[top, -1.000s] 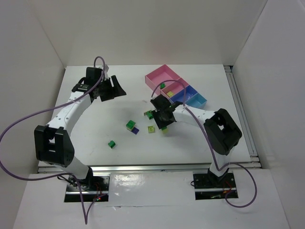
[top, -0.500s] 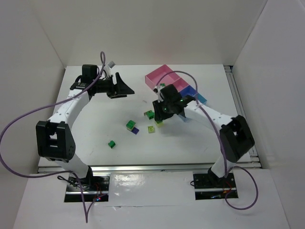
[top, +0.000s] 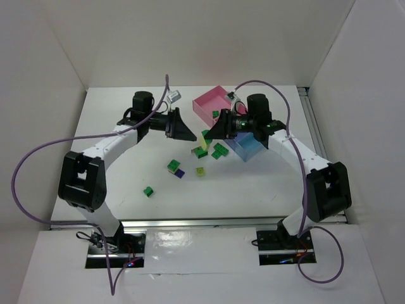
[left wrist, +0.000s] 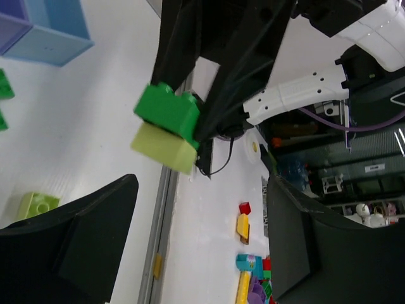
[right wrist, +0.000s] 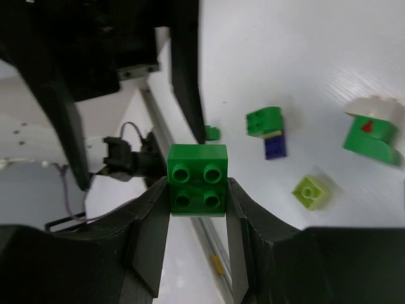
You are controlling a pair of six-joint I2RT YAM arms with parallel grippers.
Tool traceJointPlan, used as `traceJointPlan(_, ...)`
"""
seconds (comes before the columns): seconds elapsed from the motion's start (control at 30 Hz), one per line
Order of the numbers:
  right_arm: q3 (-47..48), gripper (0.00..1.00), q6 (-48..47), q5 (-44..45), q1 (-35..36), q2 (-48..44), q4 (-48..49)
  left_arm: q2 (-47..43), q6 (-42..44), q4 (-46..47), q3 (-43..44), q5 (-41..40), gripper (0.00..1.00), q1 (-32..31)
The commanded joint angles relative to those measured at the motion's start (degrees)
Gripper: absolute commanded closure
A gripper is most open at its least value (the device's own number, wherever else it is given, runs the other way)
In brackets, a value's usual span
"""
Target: Sort the legos into containers by color
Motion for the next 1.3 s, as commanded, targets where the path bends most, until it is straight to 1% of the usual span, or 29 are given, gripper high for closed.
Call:
traceJointPlan(0.0,-0.84,0.59,8.39,-11.2,-1.02,-1.46,13.46,2.82,-3.57,9.54,2.45,1.65,0.15,-2.47)
traceJointPlan(0.07,-0.84,0.59,8.93,-11.82,-1.02,-0.93,14.18,4.48,-5.77,12.88,2.45,1.65,0.15,-2.48)
traceJointPlan(0.23,-0.14,0.59,10.77,-13.58,-1.02,-0.93,16.2,6.6,-5.78,13.95,3.76,2.87,0.2,-3.01)
traceJointPlan(0.3,-0.14,0.59,11.47,-13.58,-1.02,-0.93,16.82,6.6,-5.78,13.95,4.56,3.49,0.2,-3.62)
traceJointPlan(0.33,-0.14,0.59,11.48,-14.1,-1.02,-0.32,17.69,6.6,-6.56,15.09,4.56,3.49,0.22,-3.62)
traceJointPlan(0.4,-0.67,0.59,12.71,-14.11,-1.02,-0.32,18.83,6.6,-8.67,17.28,4.56,3.49,0.25,-4.15)
traceJointPlan(0.43,-0.67,0.59,12.71,-14.11,-1.02,-0.32,18.84,7.13,-10.07,19.12,3.86,4.19,0.26,-4.15)
traceJointPlan(0.47,-0.67,0.59,12.71,-14.11,-1.02,-0.32,18.84,7.13,-11.65,24.1,3.33,4.98,0.28,-4.67)
traceJointPlan(0.5,-0.67,0.59,12.71,-14.11,-1.02,-0.32,18.84,7.13,-15.67,27.19,2.72,5.51,0.3,-4.68)
traceJointPlan(0.57,-0.67,0.59,12.71,-14.11,-1.02,0.21,18.84,7.66,-19.38,32.56,1.13,6.21,0.33,-4.68)
traceJointPlan(0.6,-0.67,0.59,12.71,-14.11,-1.02,0.21,18.84,8.18,-23.14,37.98,1.13,6.83,0.34,-4.68)
traceJointPlan(0.67,-0.67,0.59,12.71,-13.58,-1.02,0.21,18.84,8.71,-26.77,43.02,-0.62,7.44,0.37,-4.68)
traceJointPlan(0.7,-0.67,0.59,12.71,-13.58,-1.02,0.73,18.84,9.32,-30.35,48.09,-0.63,7.45,0.43,-4.68)
traceJointPlan(0.83,-0.67,0.59,12.71,-12.36,-1.02,0.74,18.84,10.81,-39.78,58.67,-1.77,8.58,0.58,-4.68)
traceJointPlan(0.87,-0.67,0.59,12.71,-12.35,-1.02,0.74,18.84,11.69,-41.53,63.04,-1.77,8.59,0.68,-4.68)
traceJointPlan(0.9,-1.19,0.59,13.32,-11.39,-1.63,0.74,18.84,11.7,-44.77,65.26,-2.29,9.11,0.71,-4.68)
traceJointPlan(0.93,-1.19,0.59,13.33,-10.34,-1.64,0.74,18.23,12.57,-46.28,67.46,-2.3,9.12,0.74,-4.68)
traceJointPlan(0.97,-1.19,0.59,13.33,-9.72,-1.64,0.22,18.23,13.36,-47.78,71.13,-2.3,9.12,0.79,-4.68)
traceJointPlan(1.07,-1.19,0.59,11.92,-6.65,-3.13,-0.57,15.42,14.95,-53.75,76.86,-2.83,10.35,0.88,-3.54)
traceJointPlan(1.1,-1.19,0.63,11.22,-5.85,-4.09,-1.36,14.8,14.95,-55.33,80.89,-3.43,10.96,1.0,-2.58)
traceJointPlan(1.13,-0.67,0.64,10.43,-4.45,-4.88,-1.37,13.84,15.65,-58.74,82.93,-3.44,10.96,1.0,-1.44)
traceJointPlan(1.17,-0.67,0.64,10.43,-3.83,-4.89,-1.89,13.22,15.66,-60.26,85.04,-3.44,11.57,1.0,-0.82)
traceJointPlan(1.23,0.12,0.64,8.32,-1.47,-5.51,-1.9,10.69,16.27,-62.29,87.6,-4.84,11.58,1.0,1.11)
traceJointPlan(1.27,0.91,0.64,8.32,-0.41,-5.51,-2.42,10.06,16.27,-62.29,87.08,-4.85,11.58,1.0,1.73)
